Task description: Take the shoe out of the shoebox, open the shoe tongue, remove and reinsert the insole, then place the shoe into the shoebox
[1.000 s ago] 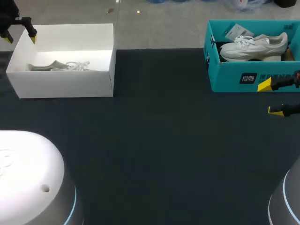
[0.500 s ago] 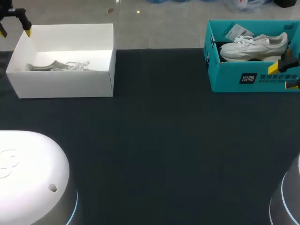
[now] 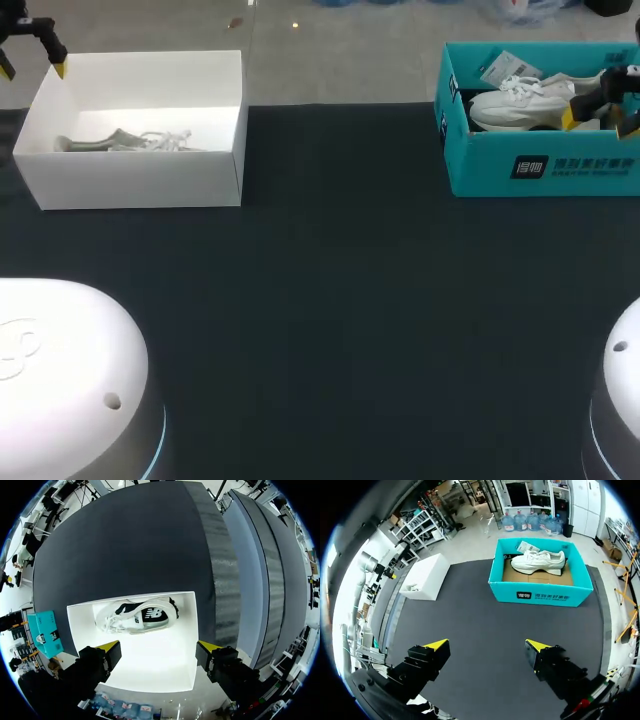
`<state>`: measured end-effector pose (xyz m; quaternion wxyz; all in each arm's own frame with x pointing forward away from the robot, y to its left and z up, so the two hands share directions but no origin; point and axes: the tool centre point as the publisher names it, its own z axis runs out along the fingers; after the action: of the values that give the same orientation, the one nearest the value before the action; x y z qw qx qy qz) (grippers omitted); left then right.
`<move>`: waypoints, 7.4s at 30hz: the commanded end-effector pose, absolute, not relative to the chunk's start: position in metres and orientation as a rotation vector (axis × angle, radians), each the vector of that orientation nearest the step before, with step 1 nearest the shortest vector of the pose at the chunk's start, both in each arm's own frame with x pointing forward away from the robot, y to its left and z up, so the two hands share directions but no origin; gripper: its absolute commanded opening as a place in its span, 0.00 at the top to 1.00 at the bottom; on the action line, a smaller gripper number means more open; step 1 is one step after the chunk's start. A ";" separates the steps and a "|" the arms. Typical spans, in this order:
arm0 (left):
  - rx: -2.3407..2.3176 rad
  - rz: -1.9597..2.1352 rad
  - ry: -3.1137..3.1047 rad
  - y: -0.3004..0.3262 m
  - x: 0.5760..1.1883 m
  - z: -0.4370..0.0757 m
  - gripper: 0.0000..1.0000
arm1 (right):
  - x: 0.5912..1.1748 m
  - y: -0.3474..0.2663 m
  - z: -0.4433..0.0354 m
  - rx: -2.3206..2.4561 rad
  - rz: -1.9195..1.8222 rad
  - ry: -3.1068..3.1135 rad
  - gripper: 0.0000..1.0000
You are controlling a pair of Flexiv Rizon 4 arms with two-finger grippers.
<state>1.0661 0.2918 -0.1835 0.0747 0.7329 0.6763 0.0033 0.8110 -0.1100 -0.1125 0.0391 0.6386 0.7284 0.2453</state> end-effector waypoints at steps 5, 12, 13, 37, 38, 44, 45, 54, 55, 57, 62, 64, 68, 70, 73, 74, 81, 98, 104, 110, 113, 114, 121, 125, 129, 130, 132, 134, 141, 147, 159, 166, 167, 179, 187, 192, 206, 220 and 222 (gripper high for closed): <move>2.202 0.010 2.028 0.292 1.066 -0.183 0.00 | 0.912 -0.118 -0.134 2.160 0.728 1.919 0.00; 2.202 0.010 2.028 0.292 1.066 -0.183 0.00 | 0.983 -0.145 -0.142 2.225 0.652 1.657 0.00; 2.202 0.010 2.028 0.292 1.066 -0.183 0.00 | 0.992 -0.149 -0.145 2.229 0.651 1.669 0.00; 2.202 0.010 2.028 0.292 1.066 -0.183 0.00 | 1.050 -0.171 -0.172 2.176 0.625 1.543 0.00; 2.202 0.010 2.028 0.292 1.066 -0.183 0.00 | 1.060 -0.177 -0.178 2.186 0.602 1.541 0.00; 2.202 0.010 2.028 0.292 1.066 -0.183 0.00 | 1.115 -0.211 -0.212 2.228 0.549 1.518 0.00; 2.202 0.010 2.028 0.292 1.066 -0.183 0.00 | 1.123 -0.215 -0.219 2.229 0.512 1.511 0.00; 2.202 0.010 2.028 0.292 1.066 -0.183 0.00 | 1.164 -0.247 -0.264 2.240 0.344 1.528 0.00; 2.202 0.010 2.028 0.292 1.066 -0.183 0.00 | 1.167 -0.251 -0.267 2.244 0.339 1.528 0.00; 2.202 0.010 2.028 0.292 1.066 -0.183 0.00 | 1.173 -0.260 -0.272 2.258 0.319 1.537 0.00; 2.202 0.010 2.028 0.292 1.066 -0.183 0.00 | 1.184 -0.284 -0.276 2.344 0.299 1.574 0.00; 2.202 0.010 2.028 0.292 1.066 -0.183 0.00 | 1.181 -0.290 -0.274 2.376 0.327 1.638 0.00; 2.202 0.010 2.028 0.292 1.066 -0.183 0.00 | 1.181 -0.290 -0.274 2.376 0.327 1.638 0.00; 2.202 0.010 2.028 0.292 1.066 -0.183 0.00 | 1.181 -0.290 -0.274 2.376 0.327 1.638 0.00; 2.202 0.010 2.028 0.292 1.066 -0.183 0.00 | 1.181 -0.290 -0.274 2.376 0.327 1.638 0.00; 2.202 0.010 2.028 0.292 1.066 -0.183 0.00 | 1.181 -0.290 -0.274 2.376 0.327 1.638 0.00; 2.202 0.010 2.028 0.292 1.066 -0.183 0.00 | 1.202 -0.310 -0.301 2.516 0.303 1.403 0.00; 2.202 0.010 2.028 0.292 1.066 -0.183 0.00 | 1.229 -0.355 -0.351 2.533 0.151 1.376 0.00; 2.202 0.010 2.028 0.292 1.066 -0.183 0.00 | 1.222 -0.353 -0.369 2.567 0.114 1.365 0.06; 2.202 0.010 2.028 0.292 1.066 -0.183 0.00 | 1.215 -0.354 -0.383 2.575 0.071 1.372 0.56; 2.202 0.010 2.028 0.292 1.066 -0.183 0.00 | 1.215 -0.356 -0.387 2.565 0.044 1.382 1.00; 2.202 0.010 2.028 0.292 1.066 -0.183 0.00 | 1.215 -0.356 -0.388 2.553 0.036 1.391 1.00; 2.202 0.010 2.028 0.292 1.066 -0.183 0.00 | 1.213 -0.358 -0.390 2.521 0.022 1.417 1.00; 2.202 0.010 2.028 0.292 1.066 -0.183 0.00 | 1.210 -0.361 -0.385 2.510 0.016 1.400 1.00; 2.202 0.010 2.028 0.292 1.066 -0.183 0.00 | 1.206 -0.365 -0.375 2.506 -0.005 1.375 1.00; 2.202 0.010 2.028 0.292 1.066 -0.183 0.00 | 1.204 -0.365 -0.370 2.510 -0.003 1.367 1.00; 2.202 0.010 2.028 0.292 1.066 -0.183 0.00 | 1.201 -0.366 -0.357 2.518 0.006 1.344 1.00; 2.202 0.010 2.028 0.292 1.066 -0.183 0.00 | 1.201 -0.367 -0.341 2.536 0.042 1.323 1.00; 2.202 0.010 2.028 0.292 1.066 -0.183 0.00 | 1.197 -0.367 -0.279 2.503 0.162 1.345 1.00; 2.202 0.010 2.028 0.292 1.066 -0.183 0.00 | 1.187 -0.364 -0.220 2.415 0.235 1.411 1.00; 2.202 0.010 2.028 0.292 1.066 -0.183 0.00 | 1.126 -0.343 -0.158 2.316 0.307 1.399 1.00; 2.202 0.010 2.028 0.292 1.066 -0.183 0.00 | 1.095 -0.331 -0.150 2.323 0.292 1.377 1.00; 2.202 0.010 2.028 0.292 1.066 -0.183 0.00 | 1.095 -0.331 -0.150 2.323 0.292 1.377 1.00; 2.202 0.010 2.028 0.292 1.066 -0.183 0.00 | 1.095 -0.331 -0.150 2.323 0.292 1.377 1.00; 2.202 0.010 2.028 0.292 1.066 -0.183 0.00 | 1.078 -0.314 -0.160 2.324 0.271 1.400 1.00; 2.202 0.010 2.028 0.292 1.066 -0.183 0.00 | 1.042 -0.284 -0.172 2.351 0.273 1.422 1.00; 2.202 0.010 2.028 0.292 1.066 -0.183 0.00 | 0.941 -0.181 -0.176 2.369 0.260 1.451 1.00; 2.202 0.010 2.028 0.292 1.066 -0.183 0.00 | 0.842 -0.099 -0.211 2.398 0.171 1.554 1.00; 2.202 0.010 2.028 0.292 1.066 -0.183 0.00 | 0.828 -0.089 -0.216 2.408 0.140 1.554 1.00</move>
<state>1.0663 0.2920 -0.1834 0.0746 0.7330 0.6762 0.0030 0.8541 -0.1032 -0.2108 0.1189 0.8328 0.5392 0.0412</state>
